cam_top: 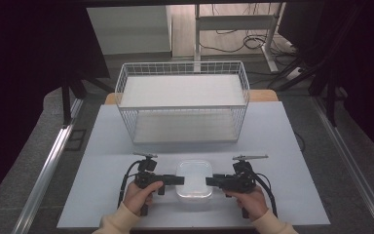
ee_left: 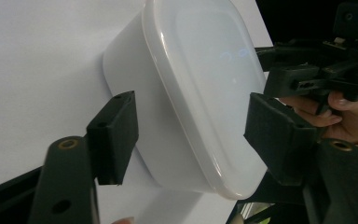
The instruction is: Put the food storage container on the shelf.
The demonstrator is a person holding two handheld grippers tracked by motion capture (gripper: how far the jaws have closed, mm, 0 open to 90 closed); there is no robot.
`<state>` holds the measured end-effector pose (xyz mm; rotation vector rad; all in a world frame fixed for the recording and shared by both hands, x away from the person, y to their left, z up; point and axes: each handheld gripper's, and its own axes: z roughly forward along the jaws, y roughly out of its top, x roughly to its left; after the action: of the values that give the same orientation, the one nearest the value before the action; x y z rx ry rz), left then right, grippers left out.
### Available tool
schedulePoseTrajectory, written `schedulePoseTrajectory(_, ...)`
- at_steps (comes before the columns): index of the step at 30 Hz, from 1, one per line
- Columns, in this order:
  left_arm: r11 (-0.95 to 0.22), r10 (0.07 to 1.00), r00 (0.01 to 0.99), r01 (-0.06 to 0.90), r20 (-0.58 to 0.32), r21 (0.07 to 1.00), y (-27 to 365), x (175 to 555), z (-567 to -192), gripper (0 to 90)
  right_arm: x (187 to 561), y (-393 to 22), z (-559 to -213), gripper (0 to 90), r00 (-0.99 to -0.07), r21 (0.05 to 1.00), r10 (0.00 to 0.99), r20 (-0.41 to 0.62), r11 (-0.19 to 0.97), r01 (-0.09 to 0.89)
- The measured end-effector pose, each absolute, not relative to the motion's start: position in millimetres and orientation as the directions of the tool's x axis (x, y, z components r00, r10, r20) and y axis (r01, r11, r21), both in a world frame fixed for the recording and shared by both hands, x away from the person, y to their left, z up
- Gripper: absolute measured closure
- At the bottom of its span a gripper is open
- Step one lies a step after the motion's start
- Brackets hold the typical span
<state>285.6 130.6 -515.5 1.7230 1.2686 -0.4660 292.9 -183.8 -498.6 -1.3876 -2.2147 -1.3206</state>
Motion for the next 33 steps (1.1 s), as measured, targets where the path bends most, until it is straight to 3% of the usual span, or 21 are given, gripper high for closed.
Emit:
schedulePoseTrajectory(13, -0.039, 0.554, 0.391, 0.894, -0.735, 0.447, 130, 287, -518, 49.2, 294, -186, -500, 60.4, -0.513, 0.564, 0.604, 0.610, 0.124, 0.817)
schedulePoseTrajectory(18, -0.018, 0.560, 0.392, 0.887, -0.730, 0.462, 133, 285, -515, 58.7, 294, -188, -500, 63.6, -0.493, 0.551, 0.593, 0.636, 0.099, 0.829)
schedulePoseTrajectory(33, 0.023, 0.569, 0.407, 0.861, -0.714, 0.509, 138, 275, -504, 70.4, 291, -190, -496, 70.3, -0.495, 0.562, 0.581, 0.646, 0.077, 0.824)
